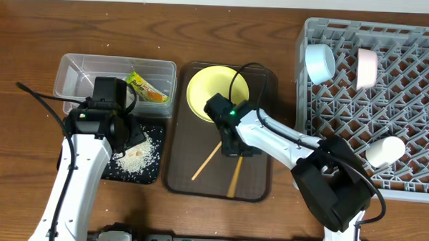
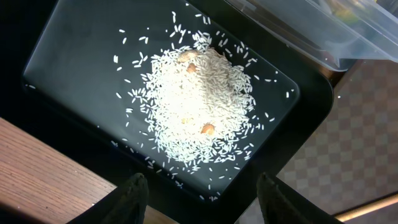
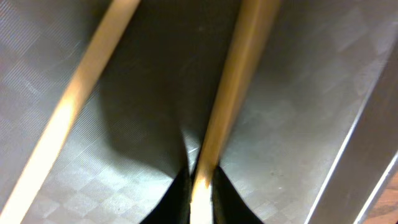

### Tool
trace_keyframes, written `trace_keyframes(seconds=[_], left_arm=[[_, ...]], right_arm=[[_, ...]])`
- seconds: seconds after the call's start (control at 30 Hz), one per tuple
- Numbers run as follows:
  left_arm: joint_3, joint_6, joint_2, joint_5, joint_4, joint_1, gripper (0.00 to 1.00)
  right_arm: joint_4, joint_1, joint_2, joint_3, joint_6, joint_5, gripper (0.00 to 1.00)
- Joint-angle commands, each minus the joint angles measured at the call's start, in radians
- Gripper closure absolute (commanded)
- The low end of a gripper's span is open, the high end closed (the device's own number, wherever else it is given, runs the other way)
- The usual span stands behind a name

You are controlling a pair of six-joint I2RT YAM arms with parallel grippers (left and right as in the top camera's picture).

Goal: Sort waste into correct bins and load items into the dishwasher rack
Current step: 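Carry the chopstick to the rack and drop it in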

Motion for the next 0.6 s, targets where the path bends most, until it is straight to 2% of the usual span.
trace_keyframes(seconds=[0.0, 0.3, 0.57], left_arm=[[0.011, -0.013, -0.003, -0.005, -0.002, 0.005, 0.41], [0.011, -0.013, -0.003, -0.005, -0.003, 0.005, 0.41], [0.011, -0.013, -0.003, -0.005, -0.003, 0.005, 0.41]], right_arm=[[-0.007, -0.019, 0.016, -0.006, 0.008, 0.020, 0.97], [-0.006, -0.108, -0.101, -0.005, -0.105, 0.020, 0.99], [-0.027, -0.280, -0.392, -0.005, -0.426, 0.006, 0.99]])
